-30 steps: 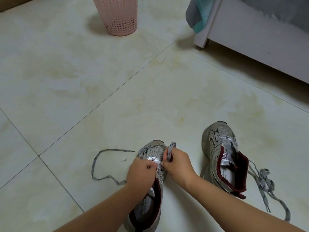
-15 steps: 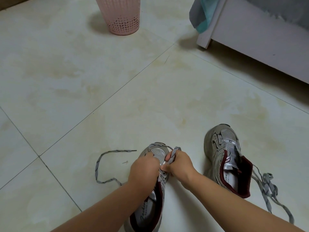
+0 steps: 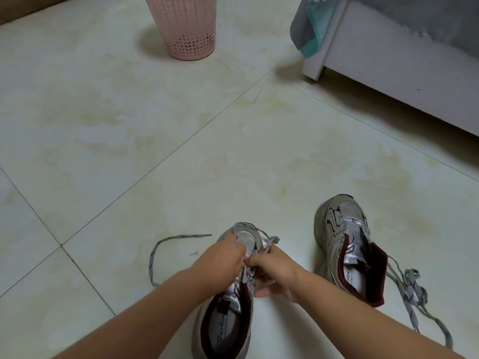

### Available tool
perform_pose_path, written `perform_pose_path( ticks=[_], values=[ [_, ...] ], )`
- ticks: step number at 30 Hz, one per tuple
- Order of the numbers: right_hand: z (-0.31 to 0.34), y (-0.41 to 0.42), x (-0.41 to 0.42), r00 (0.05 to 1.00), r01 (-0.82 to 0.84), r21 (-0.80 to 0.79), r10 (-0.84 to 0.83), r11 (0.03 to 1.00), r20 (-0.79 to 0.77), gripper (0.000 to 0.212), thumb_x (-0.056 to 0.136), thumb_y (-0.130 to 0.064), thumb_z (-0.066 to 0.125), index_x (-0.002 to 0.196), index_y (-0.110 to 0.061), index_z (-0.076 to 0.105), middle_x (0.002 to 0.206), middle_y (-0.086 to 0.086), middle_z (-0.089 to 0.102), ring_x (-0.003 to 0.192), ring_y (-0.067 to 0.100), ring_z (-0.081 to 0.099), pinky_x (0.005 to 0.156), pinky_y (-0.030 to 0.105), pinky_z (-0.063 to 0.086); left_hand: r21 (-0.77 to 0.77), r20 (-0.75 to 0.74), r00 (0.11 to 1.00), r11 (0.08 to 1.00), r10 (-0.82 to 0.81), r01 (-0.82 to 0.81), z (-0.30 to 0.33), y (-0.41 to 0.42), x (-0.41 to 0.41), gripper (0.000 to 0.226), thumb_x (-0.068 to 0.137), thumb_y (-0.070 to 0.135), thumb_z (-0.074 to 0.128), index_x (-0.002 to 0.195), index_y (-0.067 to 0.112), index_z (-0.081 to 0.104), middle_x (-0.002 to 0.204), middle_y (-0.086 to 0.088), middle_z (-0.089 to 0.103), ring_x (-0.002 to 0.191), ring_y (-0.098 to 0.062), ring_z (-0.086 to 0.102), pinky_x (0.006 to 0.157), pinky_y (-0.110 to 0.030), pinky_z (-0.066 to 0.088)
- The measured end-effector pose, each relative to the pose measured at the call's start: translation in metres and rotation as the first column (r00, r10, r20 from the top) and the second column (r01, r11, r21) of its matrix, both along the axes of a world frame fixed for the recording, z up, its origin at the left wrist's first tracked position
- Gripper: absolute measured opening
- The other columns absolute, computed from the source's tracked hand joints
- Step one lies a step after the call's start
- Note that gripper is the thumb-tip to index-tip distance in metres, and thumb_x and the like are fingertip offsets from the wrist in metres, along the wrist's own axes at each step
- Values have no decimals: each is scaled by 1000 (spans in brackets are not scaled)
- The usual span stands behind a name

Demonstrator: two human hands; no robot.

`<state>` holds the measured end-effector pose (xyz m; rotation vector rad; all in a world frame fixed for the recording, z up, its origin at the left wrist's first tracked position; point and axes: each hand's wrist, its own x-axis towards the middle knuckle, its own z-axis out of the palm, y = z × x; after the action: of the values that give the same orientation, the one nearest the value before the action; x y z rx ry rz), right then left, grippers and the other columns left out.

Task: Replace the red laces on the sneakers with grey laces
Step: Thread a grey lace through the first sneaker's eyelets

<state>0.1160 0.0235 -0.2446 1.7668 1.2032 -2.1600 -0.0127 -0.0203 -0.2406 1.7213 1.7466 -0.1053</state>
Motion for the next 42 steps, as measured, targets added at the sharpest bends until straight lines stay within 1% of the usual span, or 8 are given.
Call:
perform_pose_path(
  ticks=[4,8,13,20,24,27,34,42],
  values=[
    [3,-6,4,990,-140,59,139,988,16,46,76,-16,64,112,-17,36,90,5,54,67,13,56,54,31,56,-115,269,951,985,154,-128,7,1,-12,26,91,4,42,69,19,43,88,0,37,69,-9,40,60,-21,28],
    [5,-12,1,991,-135,166,132,977,25,33,77,-19,62,94,-21,34,83,7,57,48,14,57,48,32,54,-375,561,711,896,425,-239,22,-4,-30,31,90,-1,42,66,17,39,66,0,38,62,-12,37,60,-18,36],
    [7,-15,0,995,-73,223,54,972,88,21,77,-12,56,88,-18,39,81,12,58,46,22,55,51,39,55,-250,633,653,908,416,-336,54,-5,-56,24,91,1,46,72,15,48,83,-2,47,80,-11,43,75,-24,33],
    [15,-20,-2,958,-244,412,152,878,242,31,74,-20,61,98,-18,41,99,9,60,87,30,63,71,41,55,-453,869,33,821,494,-346,96,-14,-74,7,71,13,66,71,10,59,97,-8,67,102,-17,63,93,-25,49],
    [20,-30,-7,927,-368,712,292,598,234,31,78,-29,64,105,-29,49,94,-14,40,95,8,45,72,18,31,-342,855,294,890,428,-301,91,-18,-51,10,82,14,57,73,15,59,86,-5,65,91,-13,60,89,-23,46],
    [24,-33,-12,900,-394,788,374,474,225,23,89,-28,55,67,-27,48,68,-15,41,67,2,42,59,15,27,-339,820,326,858,470,-385,78,-18,-44,17,91,12,53,74,17,56,78,3,63,78,-6,59,76,-18,48],
    [33,-18,3,974,-171,692,224,702,13,36,87,0,50,65,-26,64,68,-2,64,67,12,53,66,20,43,-154,307,795,852,523,-501,10,-52,-12,35,74,28,70,98,26,44,71,10,42,63,-7,41,58,-24,34],
    [64,-9,24,977,-36,674,167,738,-130,50,85,5,50,48,-25,61,56,-8,62,57,-1,53,62,13,42,-21,225,850,875,476,-484,-11,-57,-1,20,88,9,40,103,21,43,59,8,42,50,-4,35,44,-17,23]
  ],
)
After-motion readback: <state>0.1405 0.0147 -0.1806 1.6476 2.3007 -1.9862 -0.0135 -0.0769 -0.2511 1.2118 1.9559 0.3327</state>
